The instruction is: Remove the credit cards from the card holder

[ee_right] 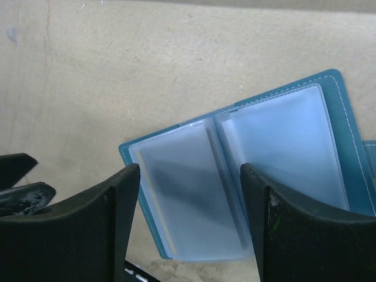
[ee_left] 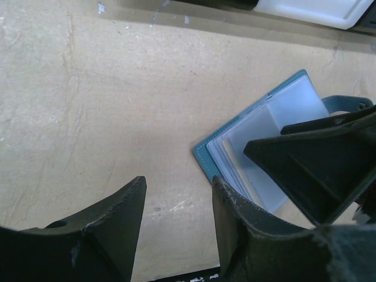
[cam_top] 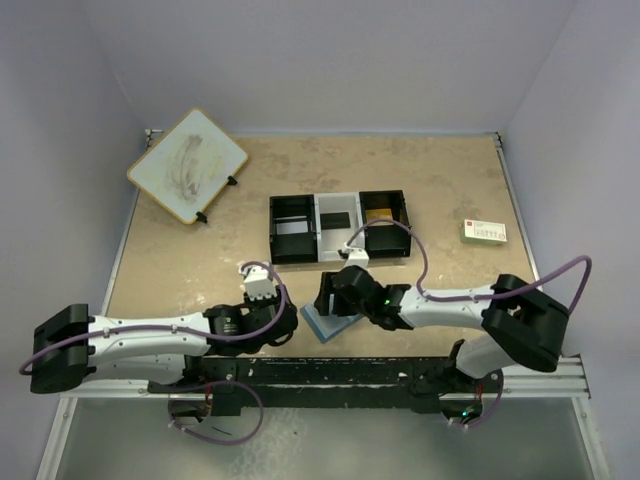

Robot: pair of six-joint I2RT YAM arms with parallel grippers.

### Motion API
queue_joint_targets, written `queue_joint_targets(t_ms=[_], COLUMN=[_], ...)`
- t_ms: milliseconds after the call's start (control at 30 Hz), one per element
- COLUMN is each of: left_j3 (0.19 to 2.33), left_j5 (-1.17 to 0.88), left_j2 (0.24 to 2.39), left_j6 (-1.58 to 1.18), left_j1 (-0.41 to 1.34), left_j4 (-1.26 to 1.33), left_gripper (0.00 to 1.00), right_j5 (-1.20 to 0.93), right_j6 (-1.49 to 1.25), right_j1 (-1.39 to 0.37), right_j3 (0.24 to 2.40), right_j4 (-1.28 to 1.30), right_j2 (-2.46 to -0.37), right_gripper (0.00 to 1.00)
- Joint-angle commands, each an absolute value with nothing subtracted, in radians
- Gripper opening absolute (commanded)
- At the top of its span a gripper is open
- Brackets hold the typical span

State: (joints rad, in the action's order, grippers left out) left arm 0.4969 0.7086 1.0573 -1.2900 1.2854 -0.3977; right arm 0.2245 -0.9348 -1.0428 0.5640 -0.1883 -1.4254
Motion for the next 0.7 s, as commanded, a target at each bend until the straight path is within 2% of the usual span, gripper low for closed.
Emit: queue_joint_targets(t_ms=[0, 367, 467, 567, 667], left_j3=[0.476, 0.439, 0.438, 0.436, 0.438], left_j5=[0.788, 0.796, 0.791, 0.784, 0.772], left_j2=[0.985, 0.864, 0.865, 0.875, 0.885], left_j6=[-1.350, -1.384, -1.386, -1.386, -1.376], left_j1=[1.285, 1.285, 1.285, 1.285, 1.285], left_j4=[-0.447, -0.506, -0.509, -0.504, -0.486], left_gripper=[0.47, 0.47, 0.47, 0.47, 0.47], right_j5=[0.297, 0.386, 0.401, 0.344, 0.299], right_j6=[-0.864, -0.832, -0.846, -0.854, -0.864], right_j1=[-1.129, -1.223, -1.232, -1.233, -1.230], right_j3=[0.631, 0.796, 0.805, 0.782, 0.751], right_j4=[0.041, 0.177, 0.189, 0.149, 0.096], right_j2=[-1.561, -1.765, -1.773, -1.755, -1.719], right_gripper=[0.73, 0.73, 0.68, 0.55, 0.50])
